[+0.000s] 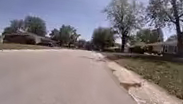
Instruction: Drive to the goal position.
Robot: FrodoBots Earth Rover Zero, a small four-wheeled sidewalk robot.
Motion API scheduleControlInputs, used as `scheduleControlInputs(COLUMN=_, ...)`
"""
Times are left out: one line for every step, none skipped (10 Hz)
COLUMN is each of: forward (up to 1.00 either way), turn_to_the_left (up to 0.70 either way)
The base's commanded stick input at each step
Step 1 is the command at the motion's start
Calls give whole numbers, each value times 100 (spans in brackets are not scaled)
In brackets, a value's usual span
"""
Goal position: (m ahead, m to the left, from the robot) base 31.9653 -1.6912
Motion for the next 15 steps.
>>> scheduleControlInputs(forward=70, turn_to_the_left=0)
scheduleControlInputs(forward=70, turn_to_the_left=0)
scheduleControlInputs(forward=70, turn_to_the_left=0)
scheduleControlInputs(forward=70, turn_to_the_left=0)
scheduleControlInputs(forward=70, turn_to_the_left=0)
scheduleControlInputs(forward=70, turn_to_the_left=0)
scheduleControlInputs(forward=70, turn_to_the_left=0)
scheduleControlInputs(forward=70, turn_to_the_left=0)
scheduleControlInputs(forward=70, turn_to_the_left=0)
scheduleControlInputs(forward=70, turn_to_the_left=0)
scheduleControlInputs(forward=70, turn_to_the_left=0)
scheduleControlInputs(forward=70, turn_to_the_left=0)
scheduleControlInputs(forward=70, turn_to_the_left=0)
scheduleControlInputs(forward=70, turn_to_the_left=0)
scheduleControlInputs(forward=70, turn_to_the_left=0)
